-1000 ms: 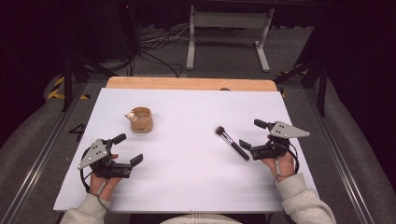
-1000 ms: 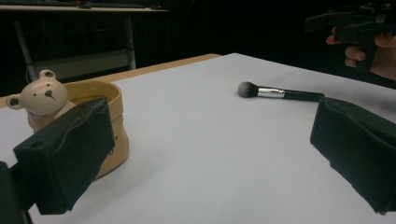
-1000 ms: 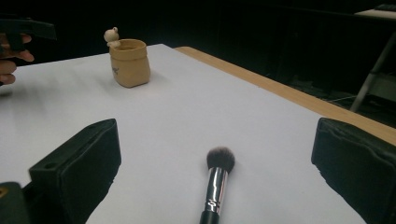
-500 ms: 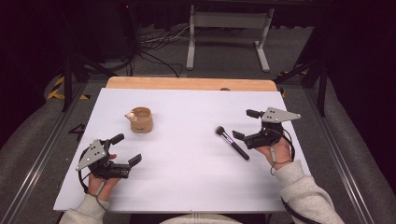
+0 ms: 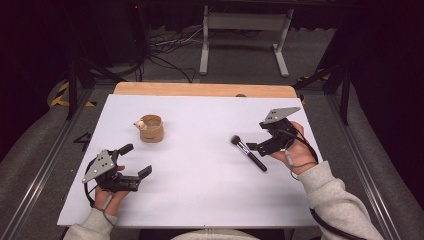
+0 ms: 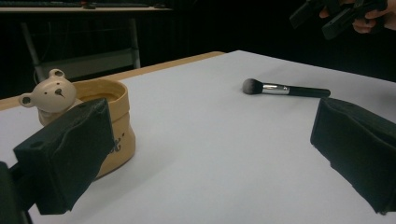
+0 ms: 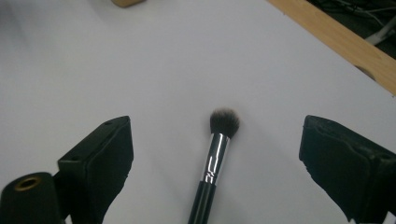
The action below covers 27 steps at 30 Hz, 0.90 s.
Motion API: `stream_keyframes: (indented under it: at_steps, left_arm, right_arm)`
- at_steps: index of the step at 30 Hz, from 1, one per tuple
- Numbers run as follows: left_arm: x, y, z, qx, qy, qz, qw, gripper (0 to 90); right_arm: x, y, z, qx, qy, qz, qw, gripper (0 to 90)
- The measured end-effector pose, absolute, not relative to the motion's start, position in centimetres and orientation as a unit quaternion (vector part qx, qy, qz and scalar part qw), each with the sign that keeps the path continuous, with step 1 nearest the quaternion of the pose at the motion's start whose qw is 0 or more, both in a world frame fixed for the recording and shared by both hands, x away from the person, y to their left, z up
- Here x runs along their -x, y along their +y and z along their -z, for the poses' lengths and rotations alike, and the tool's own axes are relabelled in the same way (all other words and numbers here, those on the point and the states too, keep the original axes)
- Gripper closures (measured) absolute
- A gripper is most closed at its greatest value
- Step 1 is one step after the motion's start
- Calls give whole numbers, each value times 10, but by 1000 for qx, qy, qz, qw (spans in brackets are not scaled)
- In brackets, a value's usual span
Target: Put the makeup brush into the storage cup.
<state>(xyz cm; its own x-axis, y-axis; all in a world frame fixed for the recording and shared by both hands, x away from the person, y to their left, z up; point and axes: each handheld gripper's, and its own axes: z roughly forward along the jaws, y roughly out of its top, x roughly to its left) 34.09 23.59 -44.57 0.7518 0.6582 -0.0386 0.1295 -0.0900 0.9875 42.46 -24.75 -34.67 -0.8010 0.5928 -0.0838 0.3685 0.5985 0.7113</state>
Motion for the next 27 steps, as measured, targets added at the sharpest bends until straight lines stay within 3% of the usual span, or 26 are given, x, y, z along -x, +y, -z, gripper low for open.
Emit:
stream_keyframes:
  at_steps: [27]
  left_arm:
    - [-343, 237, 447, -708, 280, -210, 614, 0]
  right_arm:
    - [-449, -225, 347, -256, 947, -156, 118, 60]
